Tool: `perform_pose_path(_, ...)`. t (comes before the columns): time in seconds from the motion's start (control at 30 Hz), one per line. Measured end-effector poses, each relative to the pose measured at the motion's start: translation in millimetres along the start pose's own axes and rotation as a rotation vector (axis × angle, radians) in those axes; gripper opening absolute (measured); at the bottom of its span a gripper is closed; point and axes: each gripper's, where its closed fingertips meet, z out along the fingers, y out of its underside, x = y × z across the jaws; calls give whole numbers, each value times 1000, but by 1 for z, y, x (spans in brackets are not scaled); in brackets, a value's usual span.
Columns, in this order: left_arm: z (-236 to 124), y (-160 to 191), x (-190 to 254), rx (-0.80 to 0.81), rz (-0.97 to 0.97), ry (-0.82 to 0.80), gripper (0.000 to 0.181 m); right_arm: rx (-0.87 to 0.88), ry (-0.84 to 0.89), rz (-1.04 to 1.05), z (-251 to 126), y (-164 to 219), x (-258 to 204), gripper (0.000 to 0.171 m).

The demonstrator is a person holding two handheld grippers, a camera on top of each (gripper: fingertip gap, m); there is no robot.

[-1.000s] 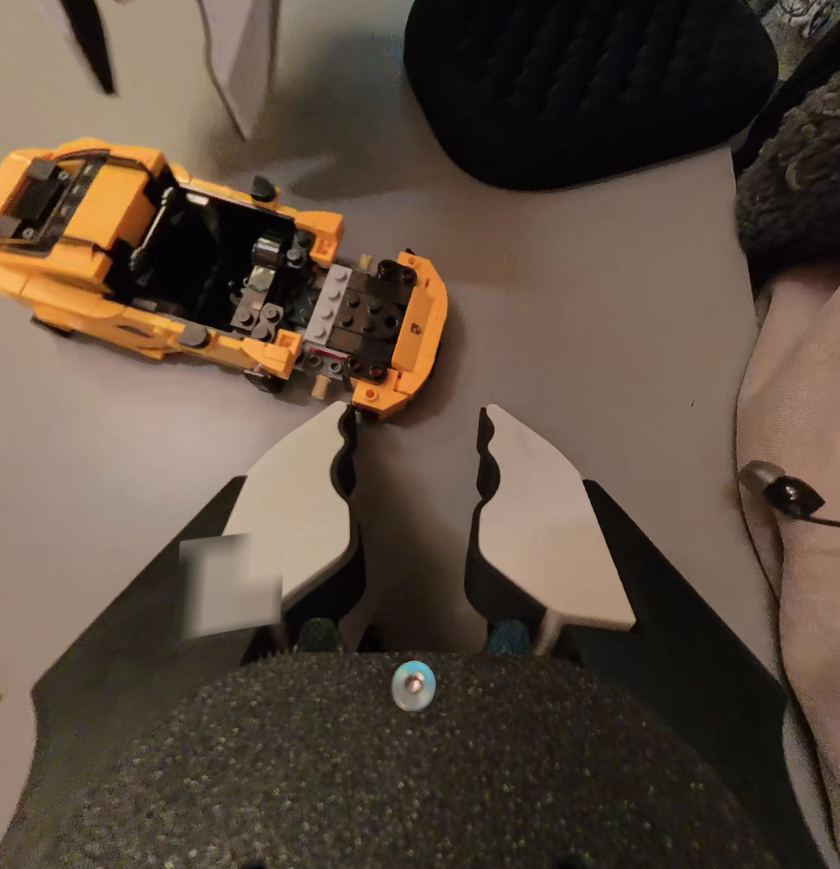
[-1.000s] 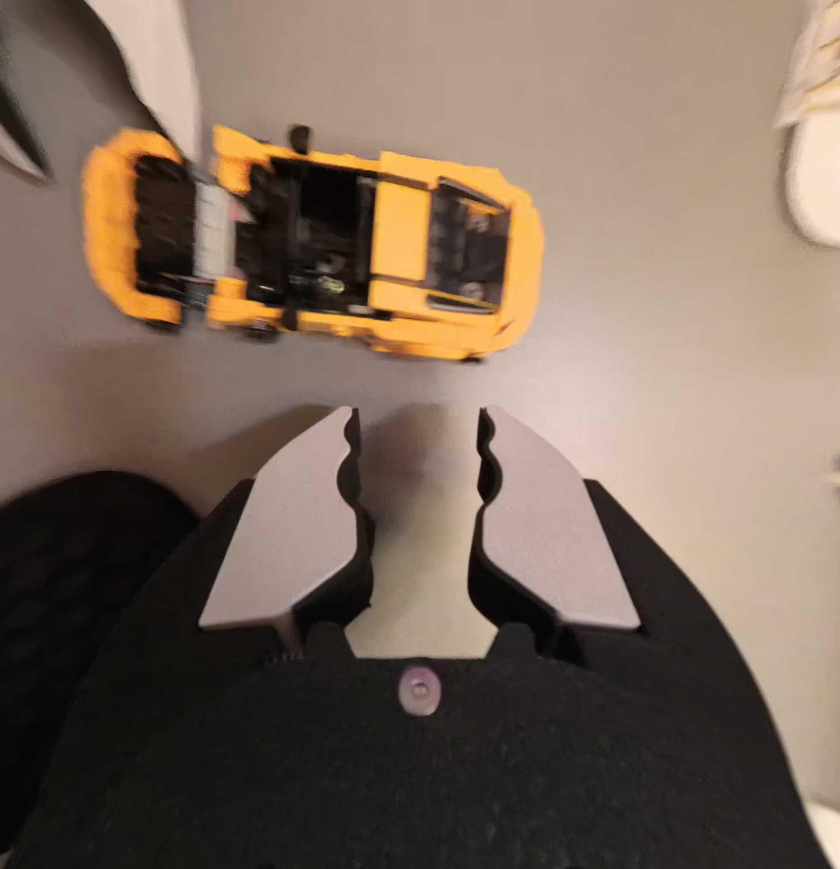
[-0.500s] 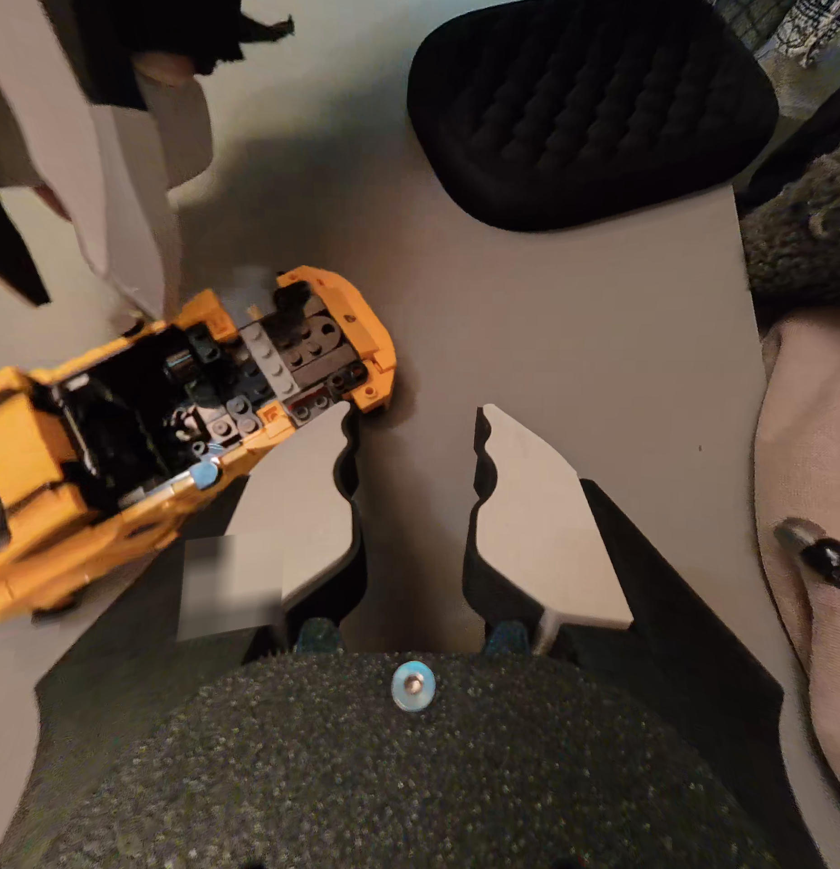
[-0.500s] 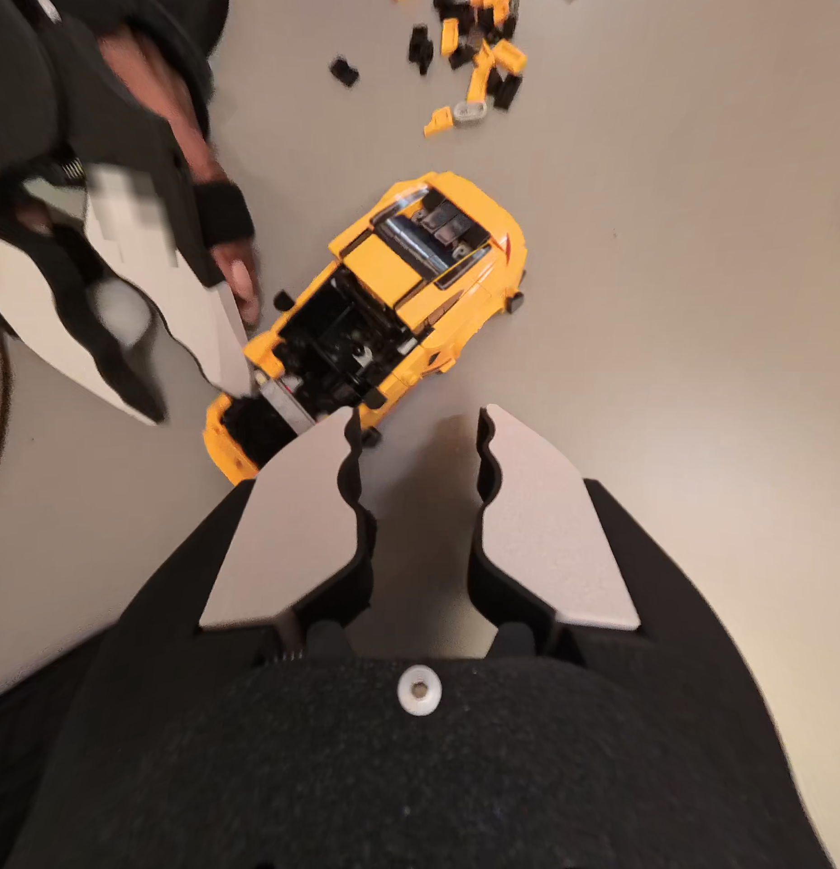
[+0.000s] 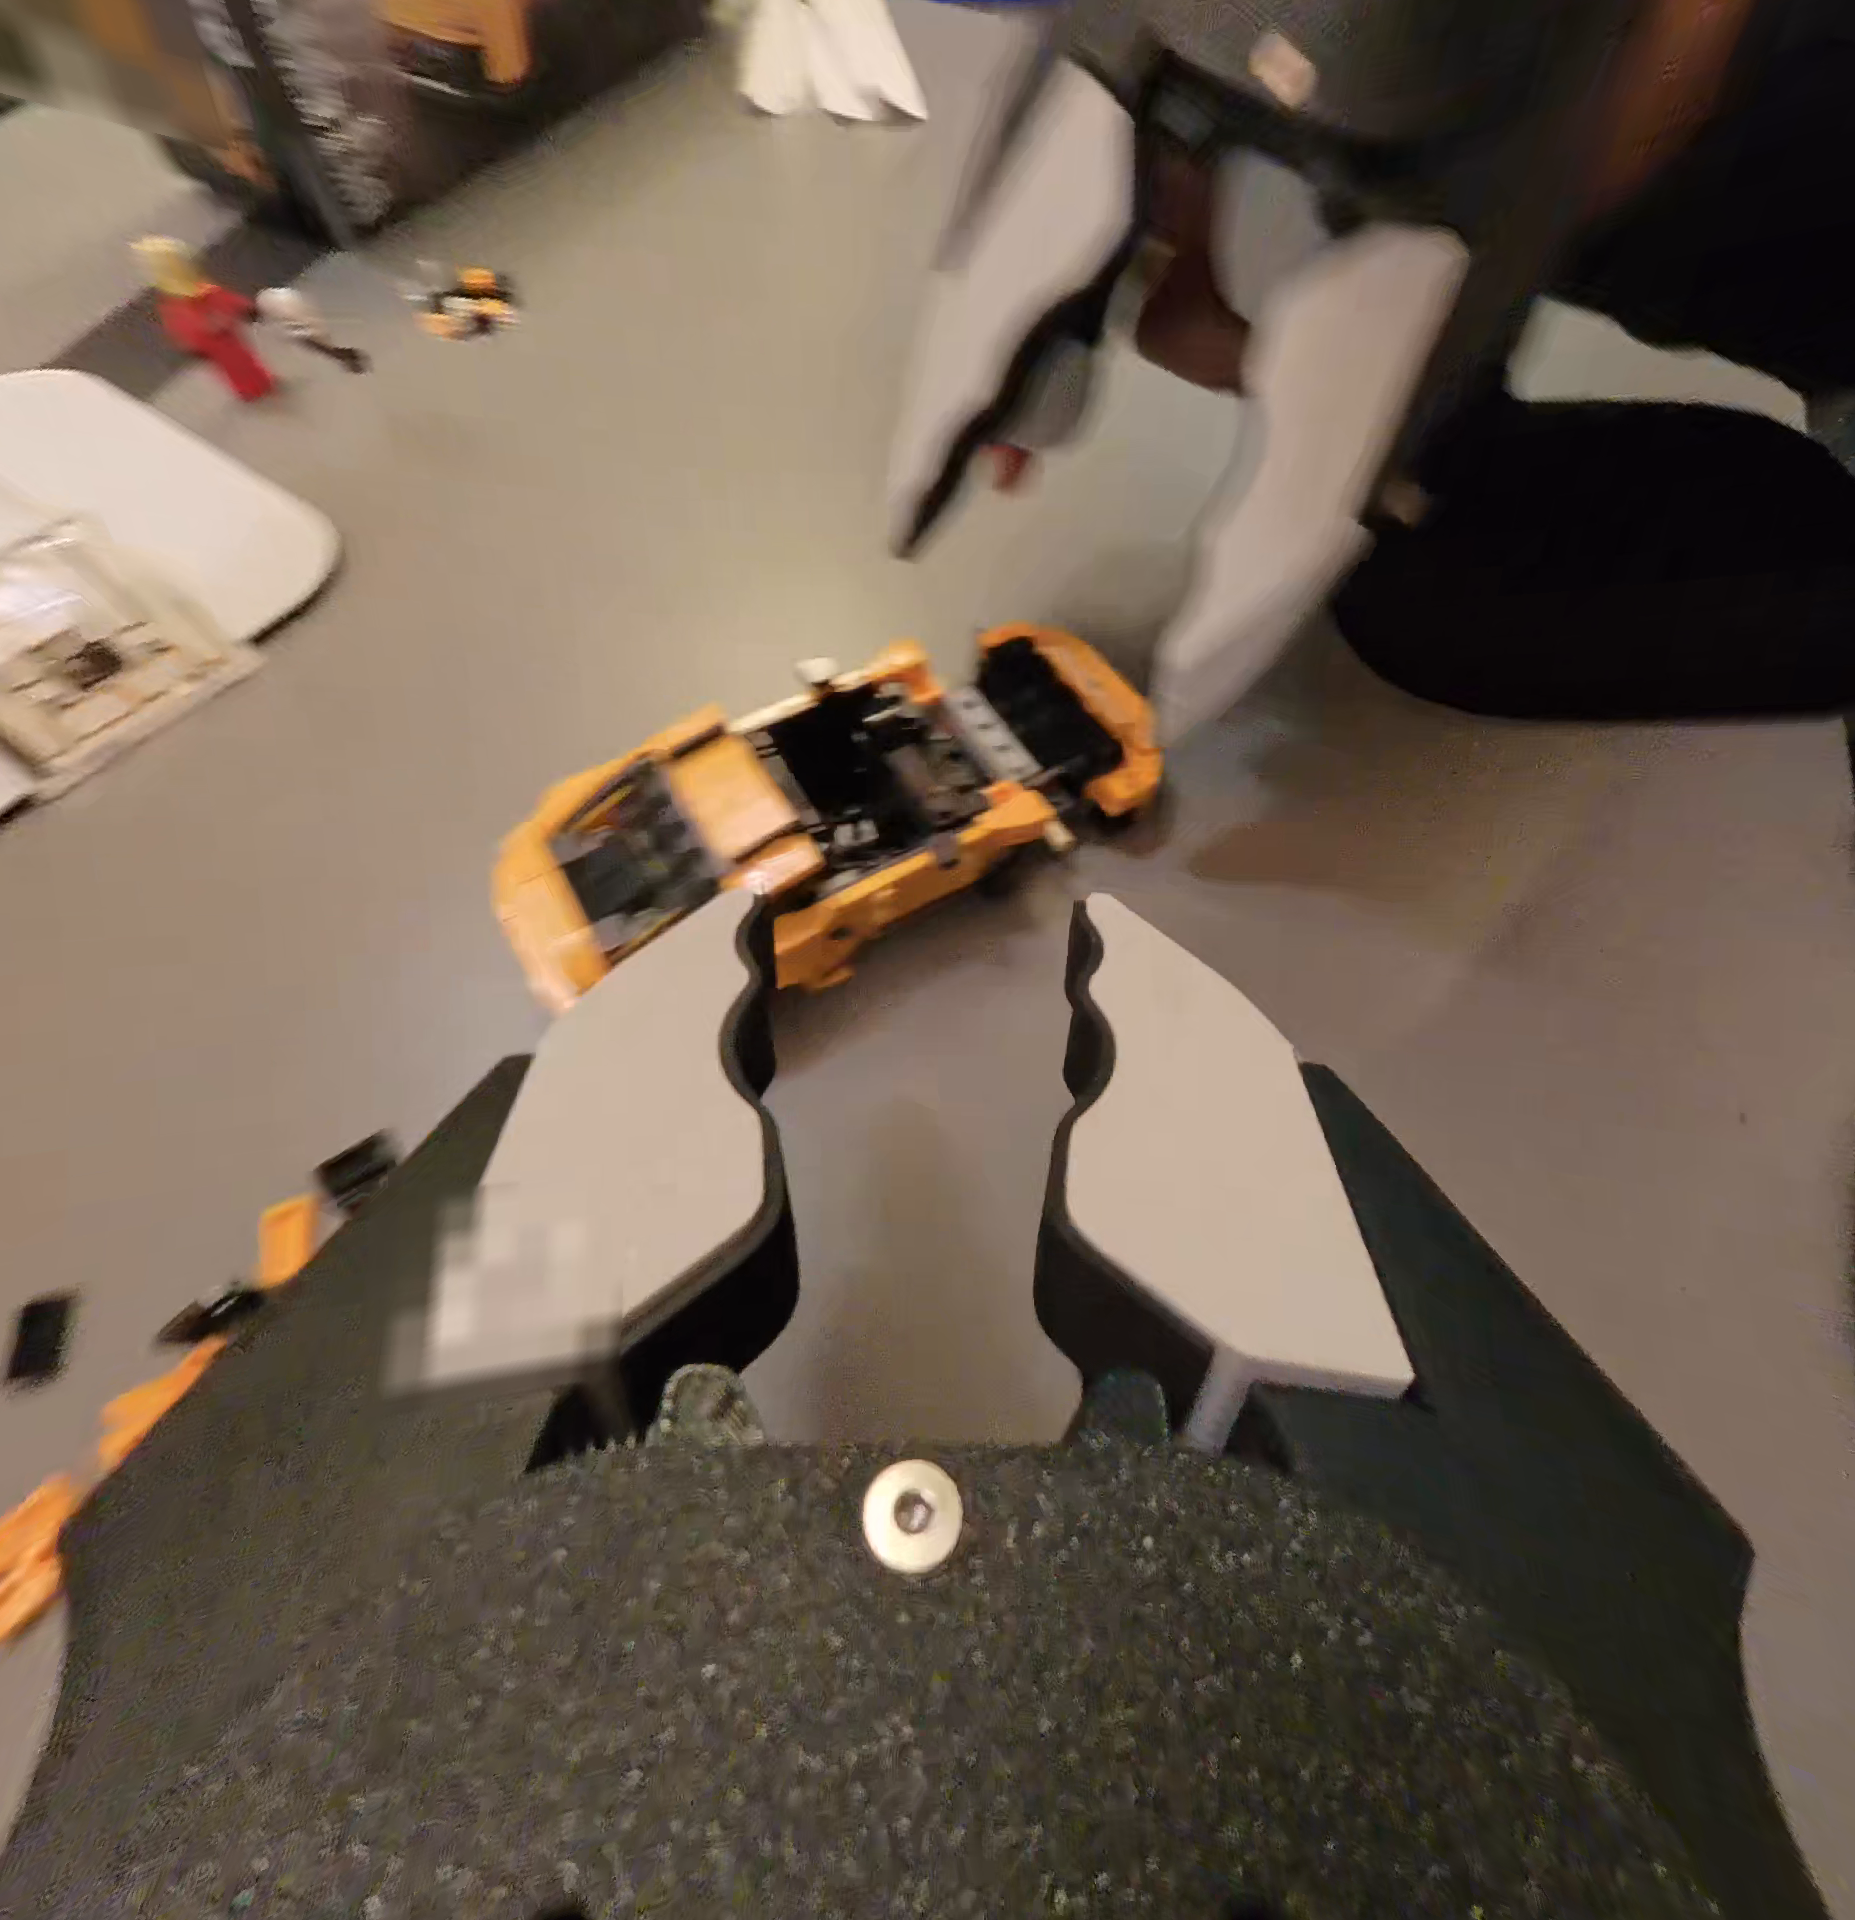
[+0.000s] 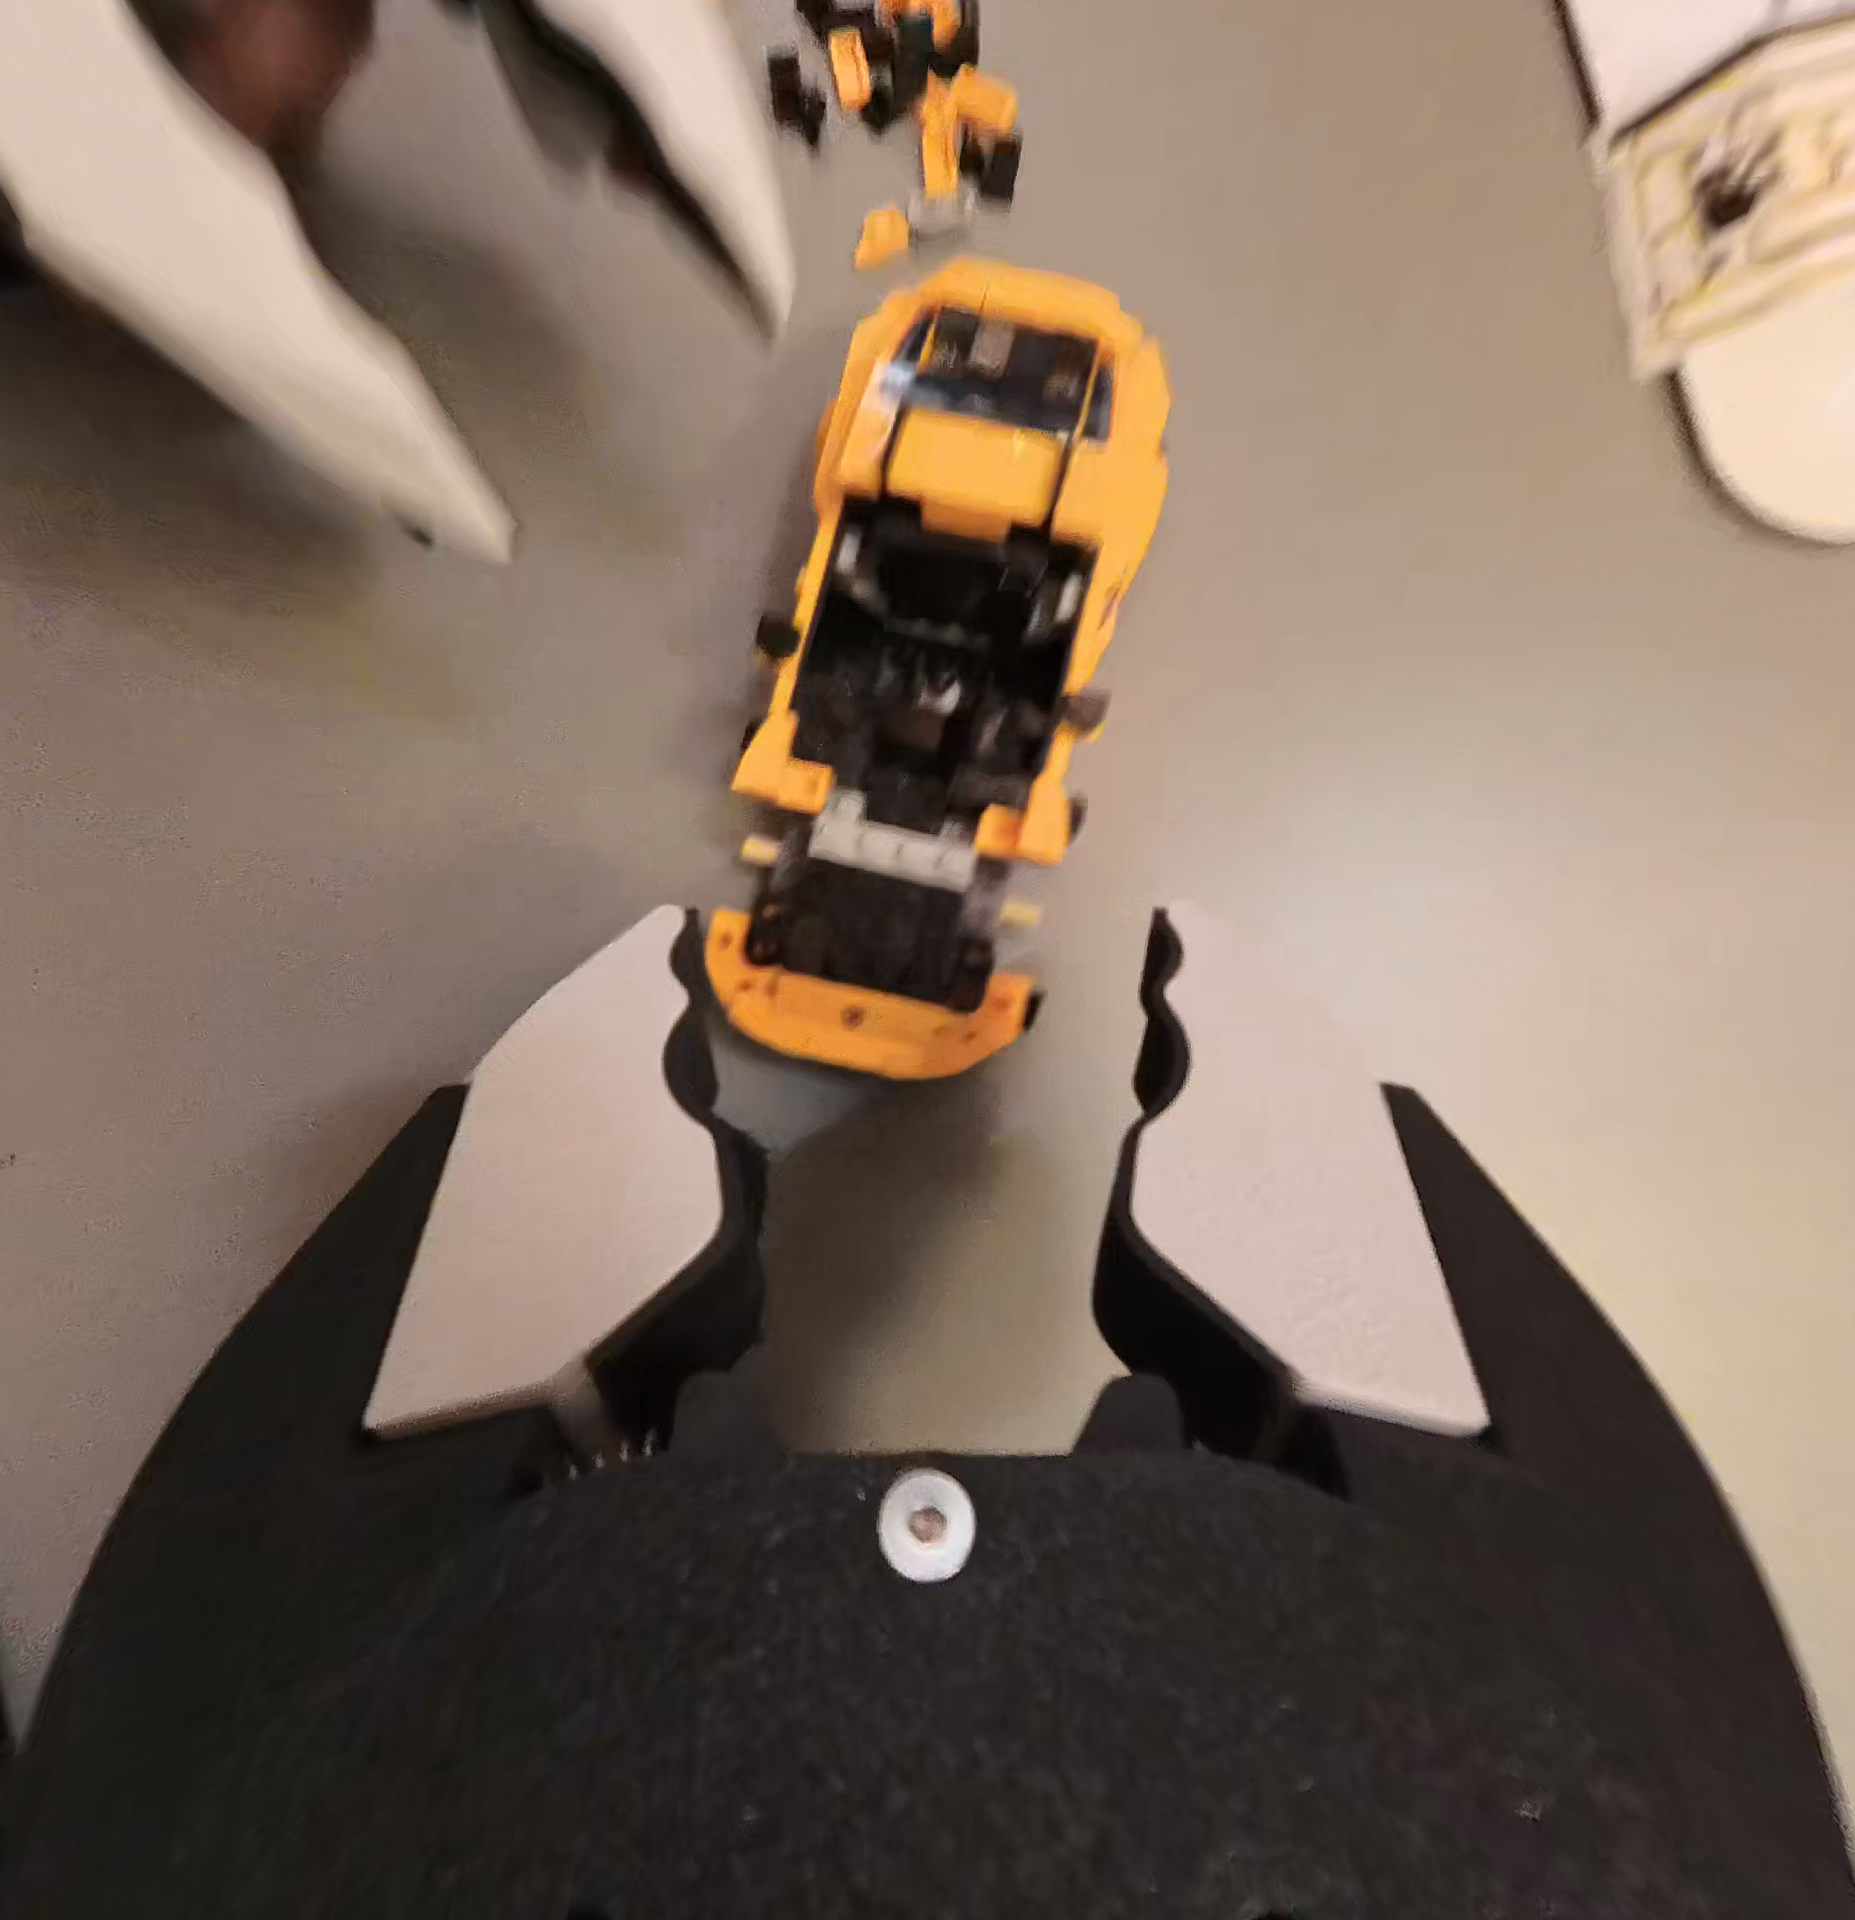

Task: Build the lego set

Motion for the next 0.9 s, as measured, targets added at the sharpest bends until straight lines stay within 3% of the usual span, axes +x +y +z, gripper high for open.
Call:
perform_pose_path(0.1,-15,2,-27,8,-48,-44,56,-63,64,26,11,23,-10,88)
perform_pose_path(0.23,-22,16,-39,-80,9,-68,58,-123,4,-90,18,28,-7,68)
perform_pose_path(0.37,-36,40,-23,-212,110,2,46,-155,-37,-291,16,26,23,66)
perform_pose_path(0.47,-41,61,2,-290,115,96,35,-129,-8,-246,13,21,39,63)
perform_pose_path(0.73,-36,92,39,-455,113,130,31,18,115,-148,-7,31,1,57)
perform_pose_path(0.9,-28,87,38,-455,99,95,8,113,105,-129,-20,27,-31,52)
